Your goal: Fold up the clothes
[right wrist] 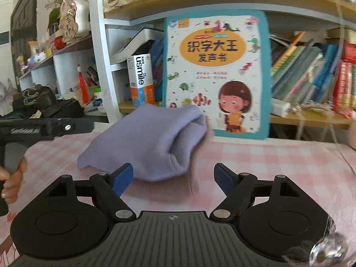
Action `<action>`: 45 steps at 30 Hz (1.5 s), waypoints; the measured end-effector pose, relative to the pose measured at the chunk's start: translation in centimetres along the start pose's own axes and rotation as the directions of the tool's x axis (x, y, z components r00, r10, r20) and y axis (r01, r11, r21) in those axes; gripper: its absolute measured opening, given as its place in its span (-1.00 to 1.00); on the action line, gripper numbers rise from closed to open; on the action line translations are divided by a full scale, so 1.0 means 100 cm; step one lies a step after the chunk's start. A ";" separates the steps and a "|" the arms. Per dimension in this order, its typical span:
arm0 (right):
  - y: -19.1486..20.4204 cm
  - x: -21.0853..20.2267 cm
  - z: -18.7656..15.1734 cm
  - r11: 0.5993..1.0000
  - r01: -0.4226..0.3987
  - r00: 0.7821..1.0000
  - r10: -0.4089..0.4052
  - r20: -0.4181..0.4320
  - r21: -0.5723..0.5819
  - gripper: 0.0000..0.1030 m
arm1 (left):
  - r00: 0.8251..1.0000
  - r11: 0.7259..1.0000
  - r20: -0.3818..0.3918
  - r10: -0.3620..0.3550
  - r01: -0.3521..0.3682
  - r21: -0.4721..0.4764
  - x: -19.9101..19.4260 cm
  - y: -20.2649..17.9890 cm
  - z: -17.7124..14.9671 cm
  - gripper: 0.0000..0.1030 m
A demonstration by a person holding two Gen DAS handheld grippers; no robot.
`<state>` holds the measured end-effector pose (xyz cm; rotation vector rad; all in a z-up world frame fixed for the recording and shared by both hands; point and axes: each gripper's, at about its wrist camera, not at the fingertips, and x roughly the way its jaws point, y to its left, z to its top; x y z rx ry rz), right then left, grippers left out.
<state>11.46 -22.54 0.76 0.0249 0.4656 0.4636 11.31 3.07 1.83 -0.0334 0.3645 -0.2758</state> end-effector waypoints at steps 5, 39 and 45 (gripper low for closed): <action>0.003 -0.024 -0.015 0.997 0.082 0.996 -0.081 0.025 -0.015 0.71 | 0.999 0.998 -0.001 0.036 -0.036 0.047 -0.015 -0.024 -0.015 0.92; 0.039 -0.036 -0.043 0.967 0.190 0.981 -0.193 -0.005 -0.168 0.99 | 0.992 0.992 -0.063 0.113 -0.109 0.071 -0.029 -0.046 -0.052 1.00; 0.033 -0.035 -0.042 0.971 0.195 0.980 -0.199 -0.015 -0.140 0.99 | 0.991 0.992 -0.076 0.115 -0.110 0.065 -0.027 -0.045 -0.052 1.00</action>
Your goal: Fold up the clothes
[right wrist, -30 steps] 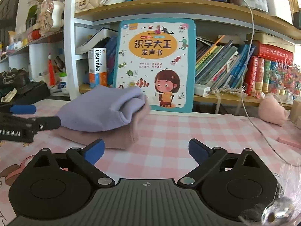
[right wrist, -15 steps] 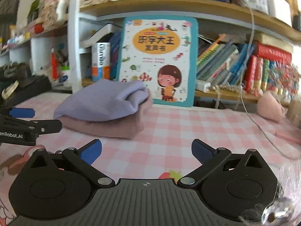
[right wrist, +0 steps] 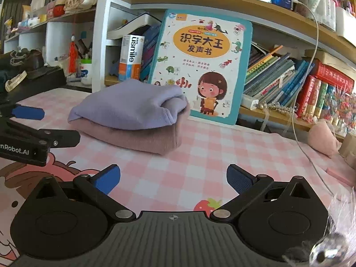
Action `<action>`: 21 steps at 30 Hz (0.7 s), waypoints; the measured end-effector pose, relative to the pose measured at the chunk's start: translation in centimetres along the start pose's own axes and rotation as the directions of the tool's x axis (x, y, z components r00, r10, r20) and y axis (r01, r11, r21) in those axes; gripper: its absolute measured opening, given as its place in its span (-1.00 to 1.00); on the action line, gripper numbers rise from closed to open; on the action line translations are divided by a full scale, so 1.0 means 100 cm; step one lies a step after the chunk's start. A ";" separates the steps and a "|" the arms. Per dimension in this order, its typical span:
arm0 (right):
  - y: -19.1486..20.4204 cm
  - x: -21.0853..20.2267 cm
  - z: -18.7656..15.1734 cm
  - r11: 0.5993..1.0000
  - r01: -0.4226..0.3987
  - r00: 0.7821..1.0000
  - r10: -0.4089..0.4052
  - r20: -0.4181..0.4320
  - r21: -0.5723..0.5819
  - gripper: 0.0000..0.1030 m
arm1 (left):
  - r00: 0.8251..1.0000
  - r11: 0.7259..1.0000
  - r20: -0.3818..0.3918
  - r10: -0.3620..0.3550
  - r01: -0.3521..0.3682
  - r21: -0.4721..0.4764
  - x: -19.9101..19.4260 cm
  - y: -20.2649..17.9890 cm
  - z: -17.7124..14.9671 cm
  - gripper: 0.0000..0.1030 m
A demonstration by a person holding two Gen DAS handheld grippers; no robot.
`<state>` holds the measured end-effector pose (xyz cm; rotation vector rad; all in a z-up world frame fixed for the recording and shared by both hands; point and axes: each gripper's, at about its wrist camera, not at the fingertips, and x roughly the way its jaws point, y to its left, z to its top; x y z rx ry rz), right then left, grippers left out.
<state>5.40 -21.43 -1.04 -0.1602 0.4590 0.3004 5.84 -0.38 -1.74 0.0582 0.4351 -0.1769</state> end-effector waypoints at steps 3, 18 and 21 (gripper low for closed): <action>-0.004 0.001 0.000 1.000 0.000 1.000 0.000 -0.005 0.019 0.99 | 1.000 1.000 -0.003 -0.002 0.002 0.002 0.000 -0.001 0.000 1.00; -0.005 0.003 0.001 0.999 -0.011 1.000 0.011 -0.025 0.030 0.99 | 1.000 1.000 -0.010 -0.002 0.002 0.006 0.001 -0.001 0.000 1.00; -0.005 0.004 0.001 1.000 -0.013 0.999 0.014 -0.029 0.029 0.99 | 1.000 1.000 -0.004 -0.005 0.005 0.000 0.000 0.000 0.000 1.00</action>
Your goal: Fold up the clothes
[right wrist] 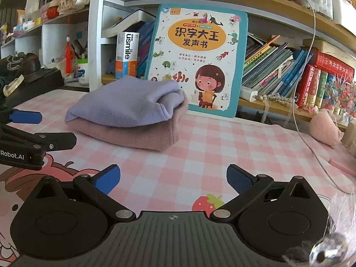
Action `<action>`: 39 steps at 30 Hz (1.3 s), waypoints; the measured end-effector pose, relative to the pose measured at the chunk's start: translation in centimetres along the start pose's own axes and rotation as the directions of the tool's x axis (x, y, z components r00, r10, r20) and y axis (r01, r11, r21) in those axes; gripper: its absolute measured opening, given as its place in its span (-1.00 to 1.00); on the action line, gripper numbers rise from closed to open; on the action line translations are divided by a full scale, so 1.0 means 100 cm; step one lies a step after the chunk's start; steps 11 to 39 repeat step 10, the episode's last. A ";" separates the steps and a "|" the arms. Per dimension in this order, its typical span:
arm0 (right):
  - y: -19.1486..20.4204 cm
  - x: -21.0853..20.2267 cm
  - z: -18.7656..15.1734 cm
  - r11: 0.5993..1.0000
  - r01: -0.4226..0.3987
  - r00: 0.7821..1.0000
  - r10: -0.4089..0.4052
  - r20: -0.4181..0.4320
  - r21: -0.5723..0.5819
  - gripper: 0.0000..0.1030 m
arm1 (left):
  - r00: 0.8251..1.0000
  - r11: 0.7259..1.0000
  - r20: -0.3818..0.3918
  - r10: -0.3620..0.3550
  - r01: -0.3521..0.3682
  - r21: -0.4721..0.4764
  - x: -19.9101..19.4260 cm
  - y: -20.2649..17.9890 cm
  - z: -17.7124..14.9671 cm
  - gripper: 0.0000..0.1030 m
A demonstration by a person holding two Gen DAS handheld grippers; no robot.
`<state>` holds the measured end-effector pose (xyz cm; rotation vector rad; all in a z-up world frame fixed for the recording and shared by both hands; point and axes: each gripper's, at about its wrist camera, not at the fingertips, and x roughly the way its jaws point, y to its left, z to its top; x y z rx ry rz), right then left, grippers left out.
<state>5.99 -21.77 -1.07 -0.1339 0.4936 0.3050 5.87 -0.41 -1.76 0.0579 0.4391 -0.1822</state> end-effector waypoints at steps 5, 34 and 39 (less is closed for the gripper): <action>0.000 0.002 0.000 1.000 -0.001 1.000 0.001 -0.012 0.000 0.99 | 1.000 1.000 0.012 0.007 -0.007 0.006 -0.002 -0.001 0.000 1.00; -0.003 0.003 0.000 1.000 0.001 1.000 -0.001 -0.022 0.013 0.99 | 1.000 1.000 0.009 0.001 -0.001 0.009 -0.001 -0.002 0.000 1.00; -0.003 0.003 0.000 1.000 0.001 1.000 -0.001 -0.022 0.013 0.99 | 1.000 1.000 0.009 0.001 -0.001 0.009 -0.001 -0.002 0.000 1.00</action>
